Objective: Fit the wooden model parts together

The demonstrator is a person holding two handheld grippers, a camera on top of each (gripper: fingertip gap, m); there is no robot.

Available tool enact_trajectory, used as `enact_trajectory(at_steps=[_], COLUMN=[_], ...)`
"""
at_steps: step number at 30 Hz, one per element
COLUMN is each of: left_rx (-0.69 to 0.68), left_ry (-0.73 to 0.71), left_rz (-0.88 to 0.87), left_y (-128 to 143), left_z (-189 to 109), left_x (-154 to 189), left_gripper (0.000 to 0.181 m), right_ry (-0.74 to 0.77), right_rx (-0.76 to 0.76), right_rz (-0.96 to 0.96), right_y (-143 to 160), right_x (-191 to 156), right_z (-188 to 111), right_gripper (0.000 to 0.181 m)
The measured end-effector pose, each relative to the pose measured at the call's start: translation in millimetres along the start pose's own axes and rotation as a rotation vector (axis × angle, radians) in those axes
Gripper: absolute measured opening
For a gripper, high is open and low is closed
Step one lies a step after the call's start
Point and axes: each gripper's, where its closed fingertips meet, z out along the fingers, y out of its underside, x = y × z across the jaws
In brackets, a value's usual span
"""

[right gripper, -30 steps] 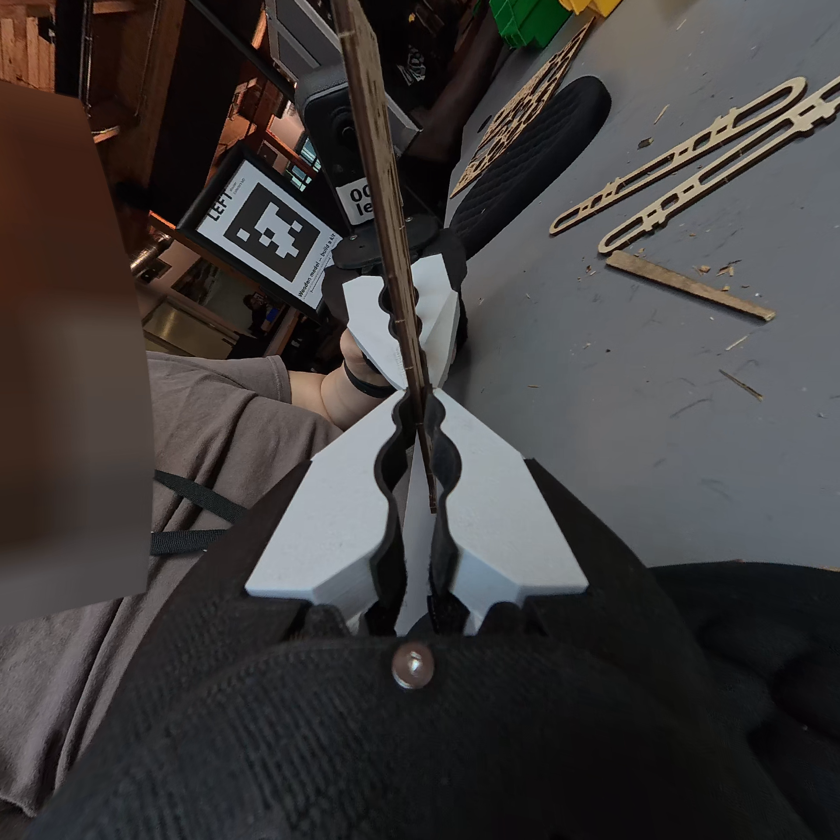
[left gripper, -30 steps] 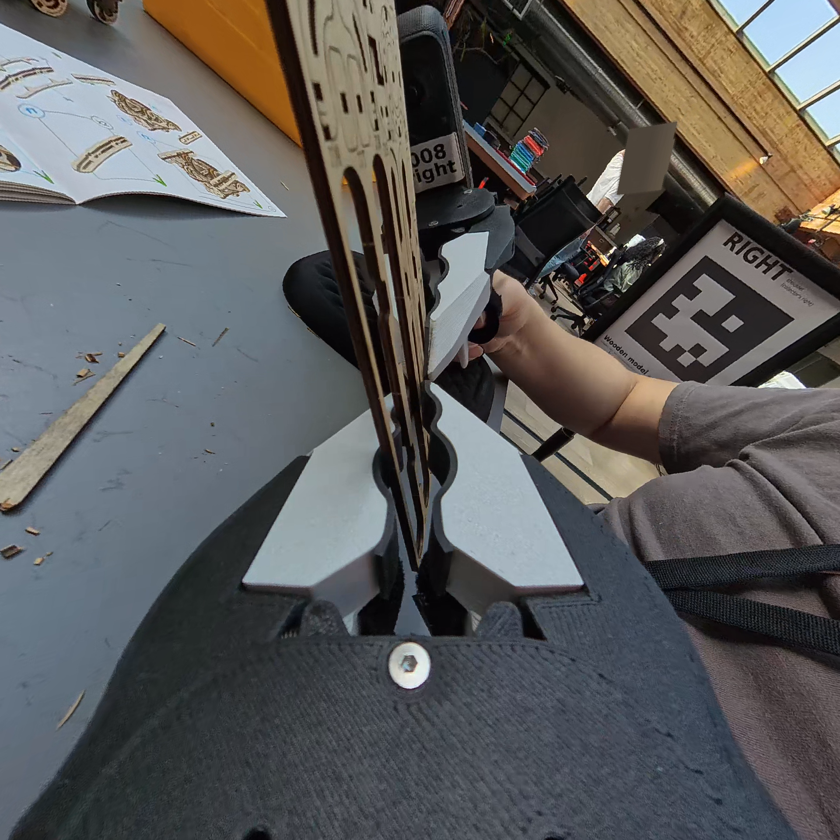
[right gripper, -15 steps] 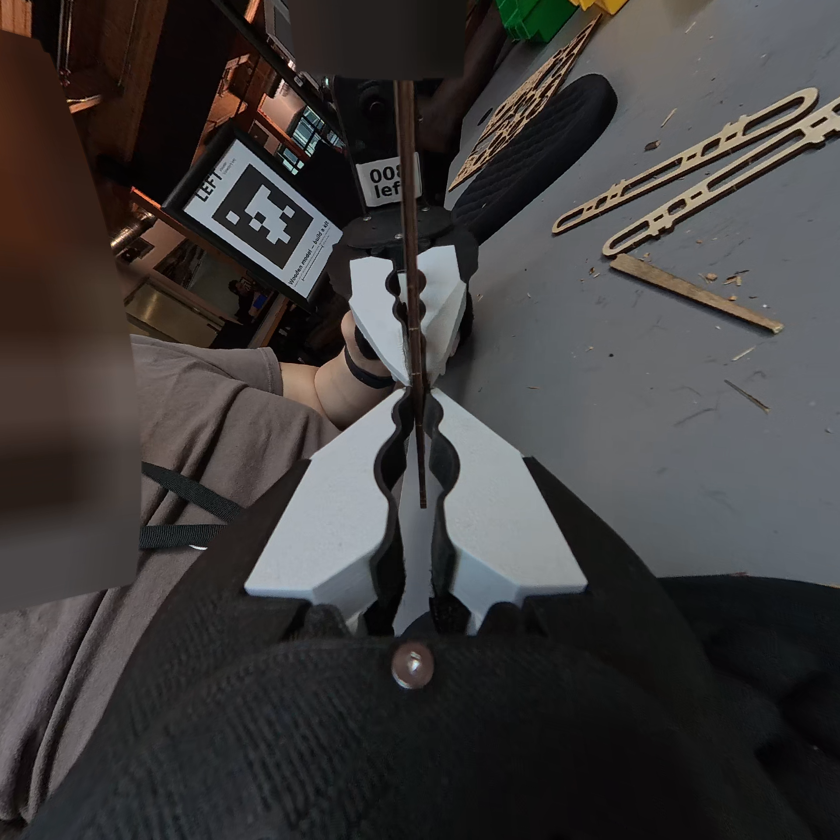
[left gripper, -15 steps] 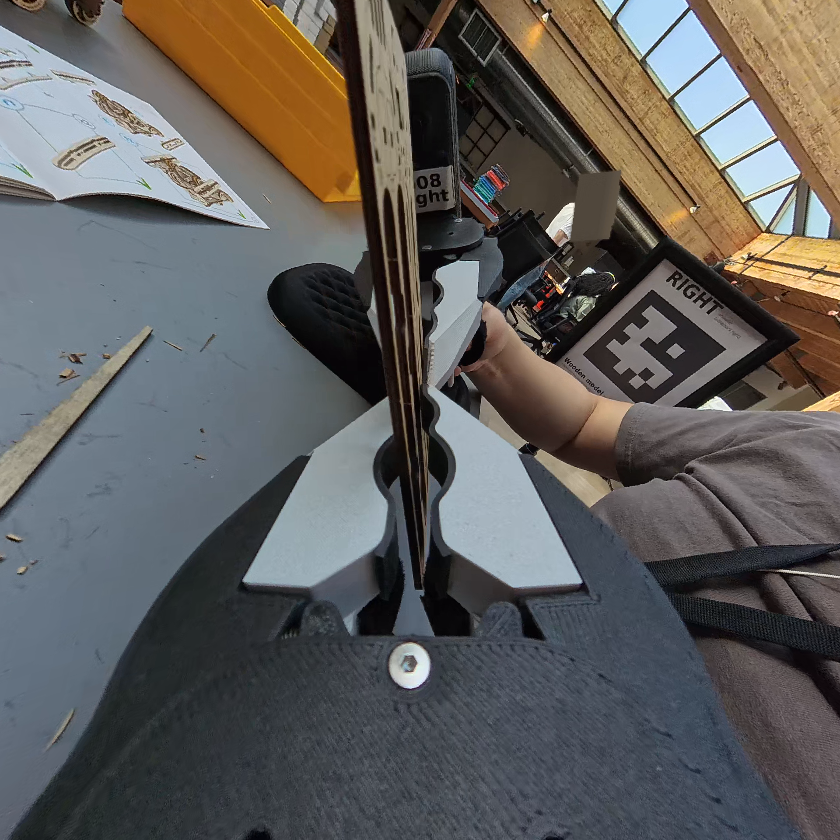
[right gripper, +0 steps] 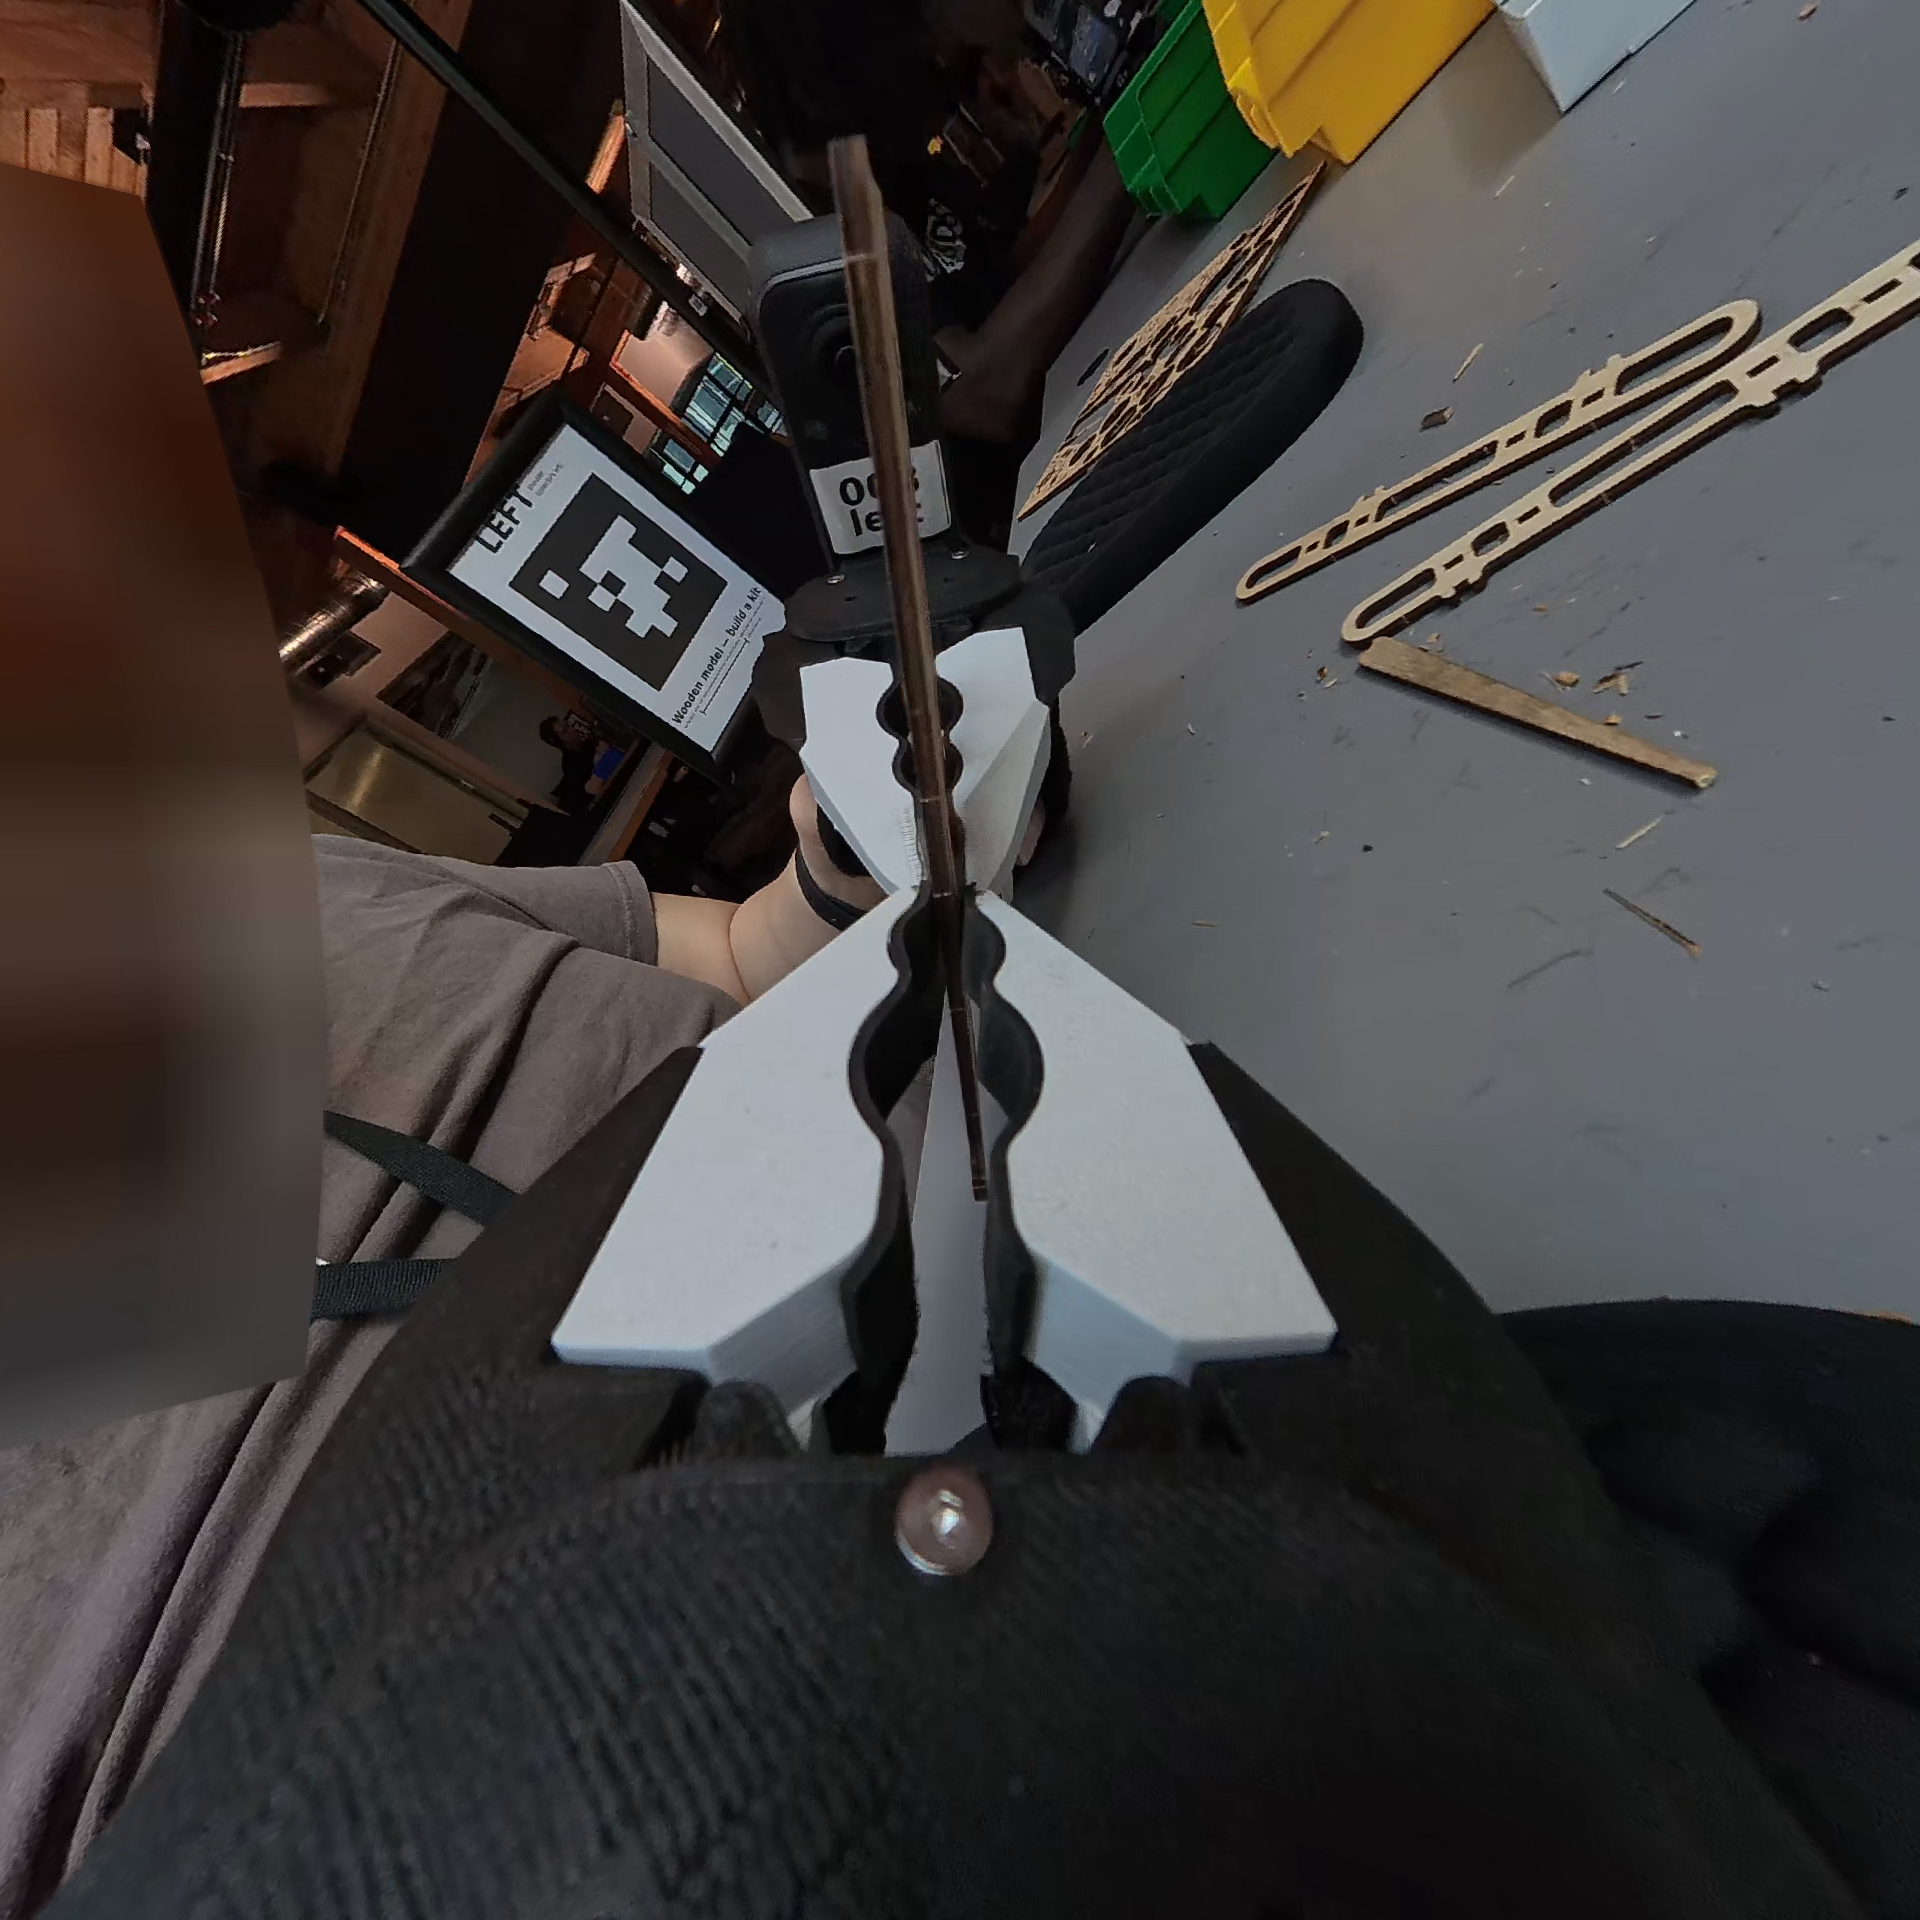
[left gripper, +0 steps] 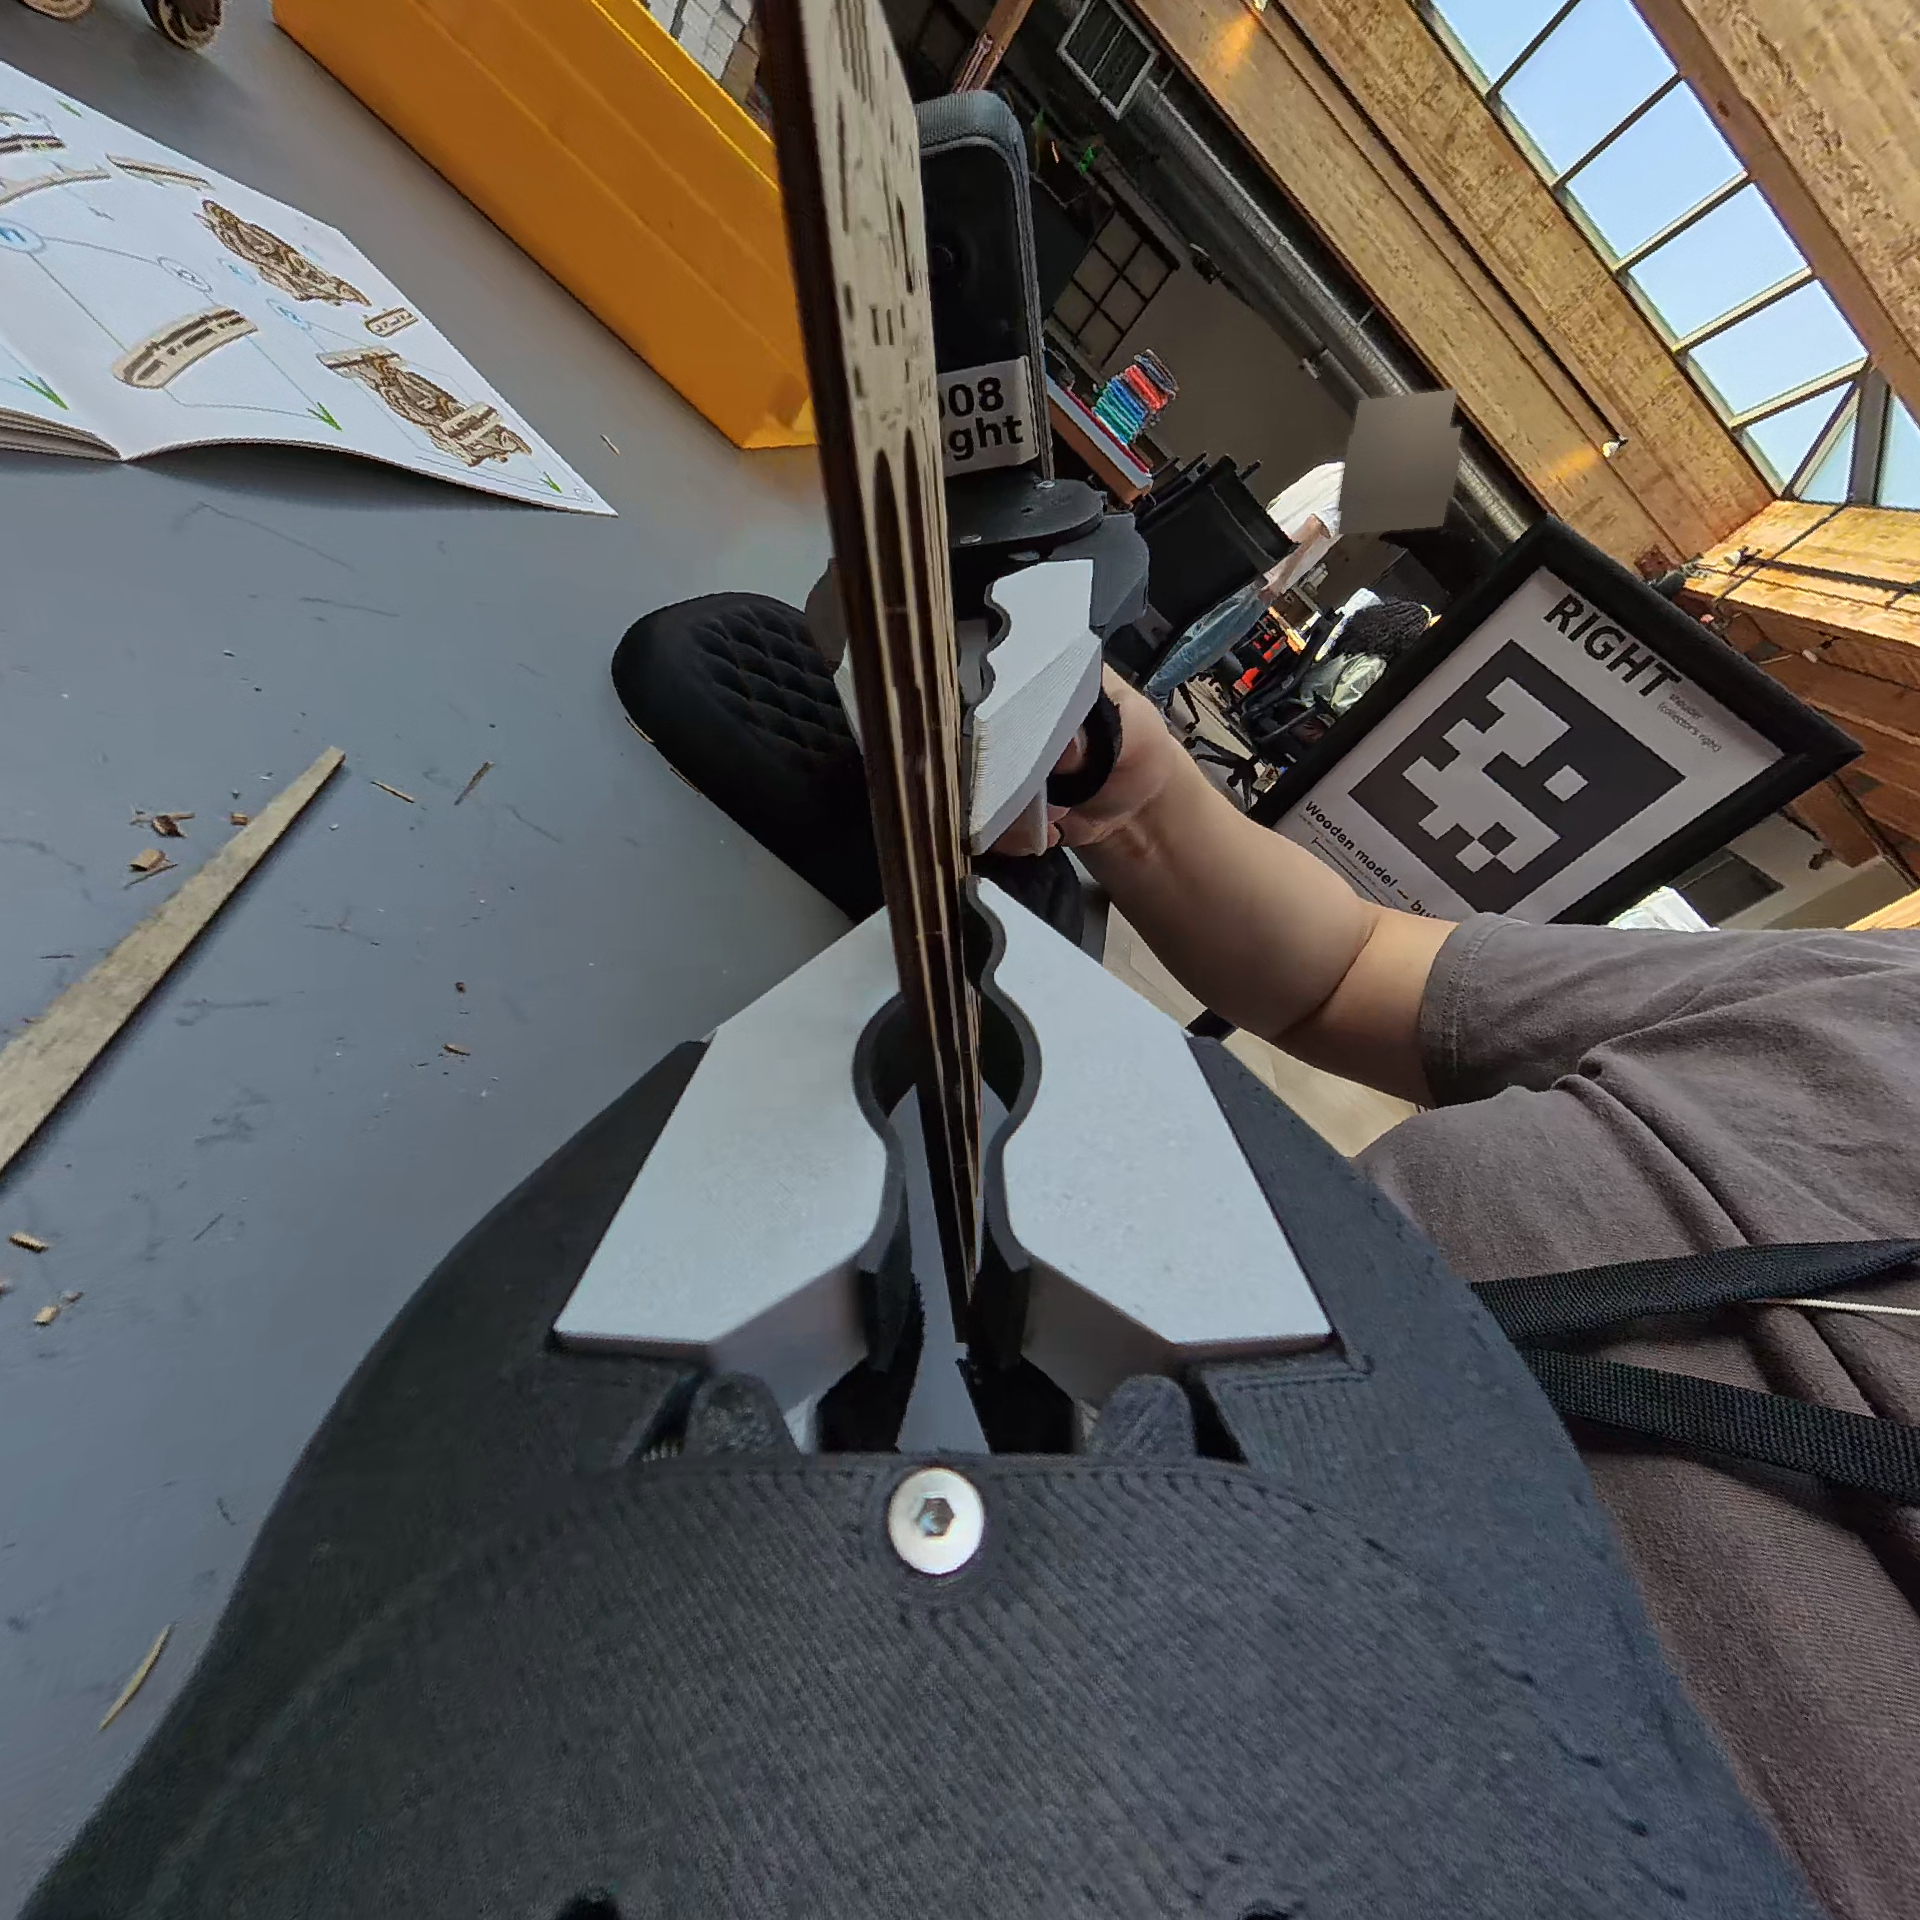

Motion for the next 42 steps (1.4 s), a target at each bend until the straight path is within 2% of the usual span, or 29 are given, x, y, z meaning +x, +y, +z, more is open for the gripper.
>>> enact_trajectory(at_steps=[6,15,24,30,37,42], left_rx=[0.0,-0.009,-0.037,0.058,0.044,0.047], left_ry=[0.073,0.053,0.095,0.115,0.112,0.155], left_rz=[-0.042,-0.02,-0.049,-0.072,-0.069,-0.063], left_y=[0.1,1.6,5.9,-6.0,-4.4,-4.8], left_z=[0.0,0.3,3.4,-6.3,-5.1,-7.0], left_x=[5.8,5.3,9.8,10.0,10.0,15.9], left_gripper=[0.0,0.0,0.0,0.0,0.0,0.0], right_ry=[-0.022,0.011,-0.014,-0.05,-0.016,-0.049], right_rx=[-0.009,-0.004,-0.04,0.013,0.018,0.036], right_rz=[-0.019,-0.066,-0.062,-0.026,-0.077,-0.055], right_y=[1.3,1.3,6.5,-0.9,-0.5,-0.7], right_x=[-4.5,-4.7,-8.0,-10.1,-10.9,-18.4], right_z=[0.7,1.7,4.3,-1.0,0.3,1.4], right_gripper=[0.0,0.0,0.0,0.0,0.0,0.001])
